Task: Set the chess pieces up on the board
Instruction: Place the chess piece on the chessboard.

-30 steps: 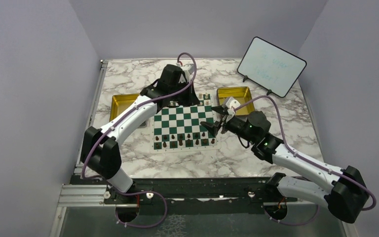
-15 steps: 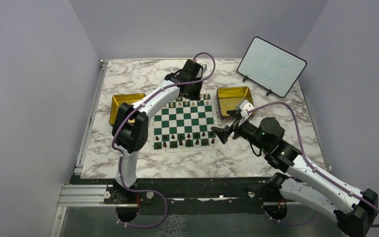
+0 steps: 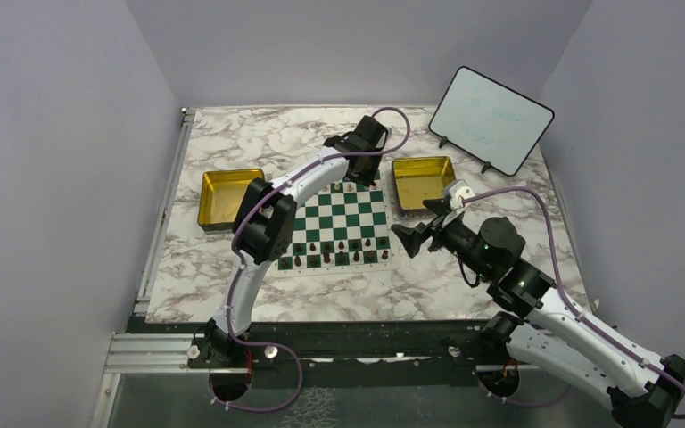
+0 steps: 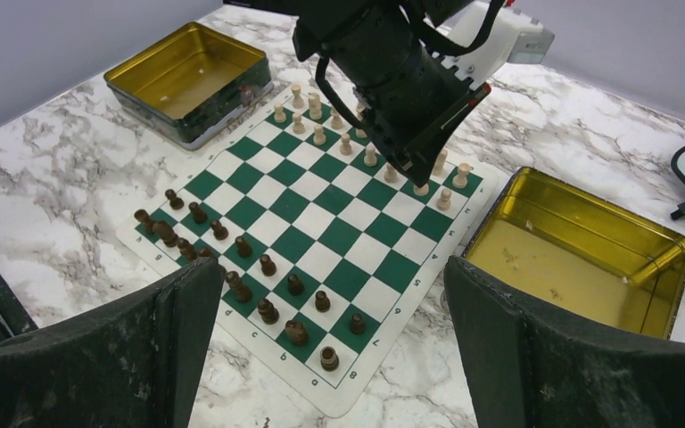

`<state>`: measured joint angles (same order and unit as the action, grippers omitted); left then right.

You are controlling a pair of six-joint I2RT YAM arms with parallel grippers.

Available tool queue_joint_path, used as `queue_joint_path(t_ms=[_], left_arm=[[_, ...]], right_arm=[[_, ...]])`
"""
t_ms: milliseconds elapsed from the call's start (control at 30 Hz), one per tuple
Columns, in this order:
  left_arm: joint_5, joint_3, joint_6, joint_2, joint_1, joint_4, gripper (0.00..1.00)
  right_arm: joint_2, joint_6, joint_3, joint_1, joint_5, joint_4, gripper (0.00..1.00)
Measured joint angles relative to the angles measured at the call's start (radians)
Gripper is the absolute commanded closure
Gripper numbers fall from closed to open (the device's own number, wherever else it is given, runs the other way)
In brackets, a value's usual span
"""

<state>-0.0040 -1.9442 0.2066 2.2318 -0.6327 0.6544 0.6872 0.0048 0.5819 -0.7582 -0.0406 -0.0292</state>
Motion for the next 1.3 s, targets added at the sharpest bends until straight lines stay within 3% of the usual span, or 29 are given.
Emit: queue_joint_path(t_ms=[1200,1300], left_arm=[[-0.093,-0.126,-0.03,0.132,-0.002,0.07,1.0],[-0.093,-0.137,-0.035,0.14,-0.002,0.072,0.94]], right_arm=[[-0.005,0.013,0.0,0.0,-0.06,0.017,0.0],[-0.003,0.013,0.0,0.0,-0.06,0.017,0.0]])
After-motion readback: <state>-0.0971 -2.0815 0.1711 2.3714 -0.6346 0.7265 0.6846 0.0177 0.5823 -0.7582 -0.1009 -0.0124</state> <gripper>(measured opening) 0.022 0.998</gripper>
